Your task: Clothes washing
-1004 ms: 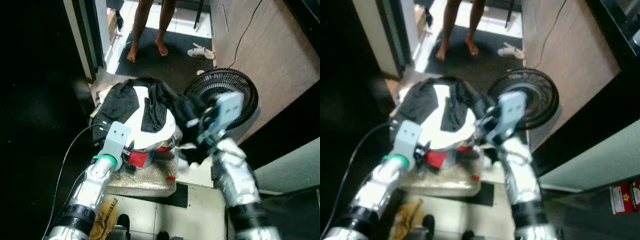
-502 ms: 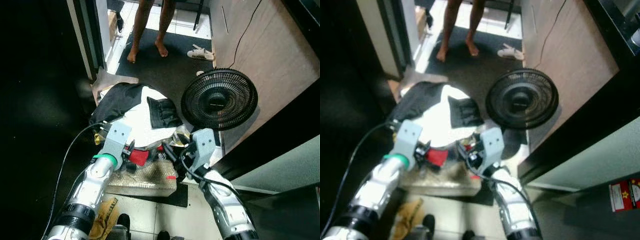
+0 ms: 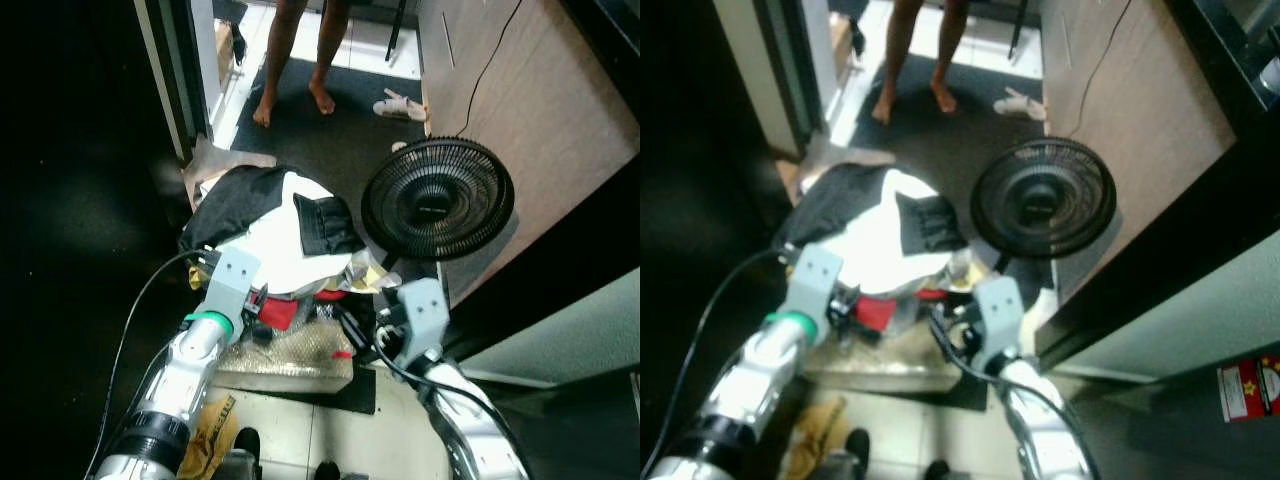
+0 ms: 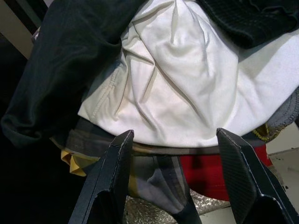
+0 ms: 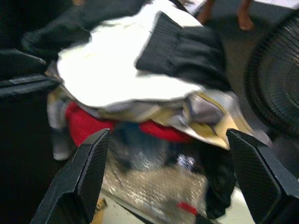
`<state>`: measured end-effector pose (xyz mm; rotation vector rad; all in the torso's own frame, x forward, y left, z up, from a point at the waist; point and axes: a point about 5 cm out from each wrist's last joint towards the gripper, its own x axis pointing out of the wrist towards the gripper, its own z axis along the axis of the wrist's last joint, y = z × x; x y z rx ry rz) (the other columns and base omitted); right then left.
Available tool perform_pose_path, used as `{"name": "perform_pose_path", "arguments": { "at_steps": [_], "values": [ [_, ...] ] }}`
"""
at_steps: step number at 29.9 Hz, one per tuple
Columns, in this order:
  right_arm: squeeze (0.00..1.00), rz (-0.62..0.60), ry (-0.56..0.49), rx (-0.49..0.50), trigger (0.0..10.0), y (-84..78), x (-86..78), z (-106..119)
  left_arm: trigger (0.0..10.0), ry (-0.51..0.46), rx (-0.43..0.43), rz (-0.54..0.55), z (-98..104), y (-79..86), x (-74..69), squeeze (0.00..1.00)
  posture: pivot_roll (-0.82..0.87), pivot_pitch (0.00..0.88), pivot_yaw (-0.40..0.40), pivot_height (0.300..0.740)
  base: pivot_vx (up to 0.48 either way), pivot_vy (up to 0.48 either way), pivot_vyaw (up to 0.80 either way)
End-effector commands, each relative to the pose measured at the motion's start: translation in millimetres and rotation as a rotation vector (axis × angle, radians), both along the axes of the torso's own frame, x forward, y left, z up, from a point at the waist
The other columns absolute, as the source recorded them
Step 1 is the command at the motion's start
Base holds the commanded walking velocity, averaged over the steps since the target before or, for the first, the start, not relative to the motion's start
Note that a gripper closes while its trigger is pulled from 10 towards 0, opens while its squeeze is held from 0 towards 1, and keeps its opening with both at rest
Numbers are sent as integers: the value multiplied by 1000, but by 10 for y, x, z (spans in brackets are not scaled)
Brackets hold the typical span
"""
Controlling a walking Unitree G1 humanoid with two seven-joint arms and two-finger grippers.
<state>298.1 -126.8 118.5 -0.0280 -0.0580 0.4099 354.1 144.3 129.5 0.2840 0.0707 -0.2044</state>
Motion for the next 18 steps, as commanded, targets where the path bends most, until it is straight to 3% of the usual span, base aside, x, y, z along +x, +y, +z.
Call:
{"name": "perform_pose_path", "arguments": {
  "at_steps": [1,3,8,11,14,18],
  "values": [
    [0,-53,76,-46,10000,-134,-75,-198,10000,46,-8,-3,-134,-17,-36,0,60,265,-32,740,0,0,0],
    [0,-110,94,-78,10000,-221,-53,-268,10000,48,-9,1,-135,-15,-21,0,57,257,-28,740,0,0,0],
    [0,-185,18,-62,10000,-251,136,-74,10000,35,-21,7,-84,-16,14,0,56,213,-17,740,0,0,0],
    [0,-183,-49,-8,10000,-193,237,110,10000,-3,-48,0,9,-25,5,0,56,186,-15,740,0,0,0],
    [0,-165,-121,128,10000,-56,290,330,10000,-75,-95,13,164,-3,-48,0,59,145,-14,740,0,0,0],
    [0,-139,-153,181,10000,77,276,400,10000,-133,-141,54,280,51,-93,0,68,108,-14,740,0,0,0]
  ]
}}
